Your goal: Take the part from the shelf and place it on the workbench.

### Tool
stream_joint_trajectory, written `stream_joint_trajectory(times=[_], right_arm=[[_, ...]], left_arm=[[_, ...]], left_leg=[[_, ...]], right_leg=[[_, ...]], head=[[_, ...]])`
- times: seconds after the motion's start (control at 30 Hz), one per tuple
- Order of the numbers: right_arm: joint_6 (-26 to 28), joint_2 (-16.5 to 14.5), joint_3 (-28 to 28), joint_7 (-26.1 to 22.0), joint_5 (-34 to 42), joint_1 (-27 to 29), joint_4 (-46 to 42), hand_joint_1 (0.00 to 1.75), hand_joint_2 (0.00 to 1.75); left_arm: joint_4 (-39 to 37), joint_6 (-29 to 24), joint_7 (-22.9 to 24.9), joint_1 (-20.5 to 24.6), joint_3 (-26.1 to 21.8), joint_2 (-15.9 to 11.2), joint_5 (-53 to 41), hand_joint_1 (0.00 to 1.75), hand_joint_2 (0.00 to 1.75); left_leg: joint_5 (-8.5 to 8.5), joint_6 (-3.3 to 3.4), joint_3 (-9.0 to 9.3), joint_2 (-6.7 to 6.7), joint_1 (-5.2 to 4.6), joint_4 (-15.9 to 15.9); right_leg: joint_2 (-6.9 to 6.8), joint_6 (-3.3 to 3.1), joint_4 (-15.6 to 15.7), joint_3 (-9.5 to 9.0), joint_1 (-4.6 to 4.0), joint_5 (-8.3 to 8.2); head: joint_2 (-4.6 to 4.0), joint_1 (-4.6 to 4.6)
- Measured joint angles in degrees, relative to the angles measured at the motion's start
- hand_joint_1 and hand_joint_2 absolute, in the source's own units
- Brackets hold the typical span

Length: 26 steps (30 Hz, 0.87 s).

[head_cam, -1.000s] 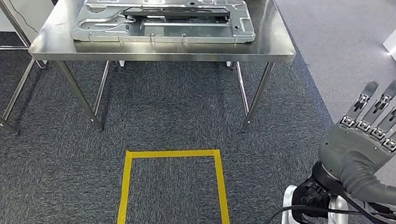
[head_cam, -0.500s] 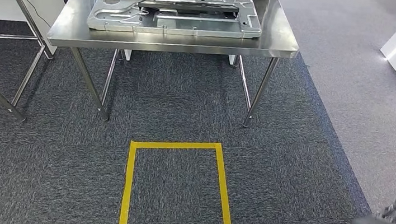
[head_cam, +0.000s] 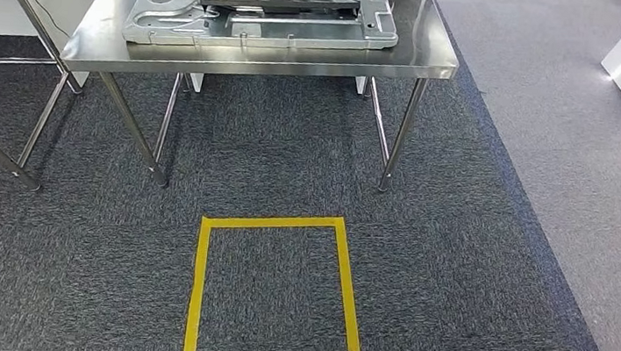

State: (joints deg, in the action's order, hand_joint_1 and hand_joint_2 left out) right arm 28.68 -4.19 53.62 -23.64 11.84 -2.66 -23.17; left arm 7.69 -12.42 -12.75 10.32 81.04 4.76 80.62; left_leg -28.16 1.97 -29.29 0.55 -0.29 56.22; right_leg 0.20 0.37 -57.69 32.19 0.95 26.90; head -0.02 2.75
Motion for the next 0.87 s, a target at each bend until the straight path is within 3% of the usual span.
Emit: stream_joint_trajectory(times=[0.1, 0.23, 0.37, 0.47, 0.53, 0.63, 0.87], right_arm=[[2.99, -0.42, -1.02, 7.61, -6.18, -0.35, 4.18, 0.0, 0.0], [0.28, -0.78, -7.18, 19.5, -19.98, -0.37, 7.89, 0.0, 0.0], [-12.58, -0.74, -21.45, 36.58, -39.87, -0.29, 10.58, 0.0, 0.0], [-23.28, -0.92, -31.16, 44.55, -46.92, -0.33, 11.57, 0.0, 0.0], [-26.58, -1.28, -36.21, 46.96, -49.4, -0.28, 11.92, 0.0, 0.0], [-27.11, -1.7, -41.11, 47.28, -50.92, -0.13, 12.16, 0.0, 0.0], [-23.47, -1.78, -45.12, 43.29, -52.61, -0.21, 12.3, 0.0, 0.0]], left_arm=[[0.0, -0.22, 0.08, -0.03, 0.01, -0.01, 0.47, 0.0, 0.0], [0.0, -0.32, 0.23, -0.05, 0.04, -0.04, 0.52, 0.0, 0.0], [0.0, 0.09, 0.76, -0.01, 0.42, -0.02, 0.35, 0.0, 0.0], [0.0, 0.33, 1.03, -0.07, 0.62, -0.02, 0.46, 0.0, 0.0], [0.0, 0.4, 1.12, -0.27, 0.7, -0.02, 0.74, 0.0, 0.0], [0.0, 0.4, 1.14, -0.69, 0.72, -0.01, 1.23, 0.0, 0.0], [0.0, 0.01, 1.35, -1.11, 1.09, 0.0, 0.91, 0.0, 0.0]], left_leg=[[0.17, -0.54, 0.0, -0.01, 0.17, -0.15], [0.29, -1.64, -0.04, -0.02, 0.38, -0.22], [0.31, -2.0, -0.08, -0.01, 0.4, -0.18], [0.3, -1.99, -0.13, -0.02, 0.36, -0.09], [0.3, -1.99, -0.16, -0.03, 0.35, -0.03], [0.28, -1.97, -0.2, -0.03, 0.34, 0.03], [0.24, -1.91, -0.34, -0.03, 0.34, 0.23]], right_leg=[[-0.07, -0.23, -0.03, 0.04, -0.15, -0.05], [-0.07, -0.34, -0.1, 0.09, -0.3, -0.11], [-0.06, -0.33, -0.12, 0.1, -0.29, -0.13], [-0.09, -0.29, -0.12, 0.08, -0.24, -0.16], [-0.11, -0.27, -0.12, 0.08, -0.22, -0.17], [-0.1, -0.24, -0.12, 0.09, -0.21, -0.19], [-0.11, -0.21, -0.11, 0.12, -0.22, -0.21]], head=[[0.0, 0.0], [0.0, 0.0], [0.0, 0.0], [0.0, 0.0], [0.0, 0.0], [0.0, 0.0], [0.0, 0.0]])
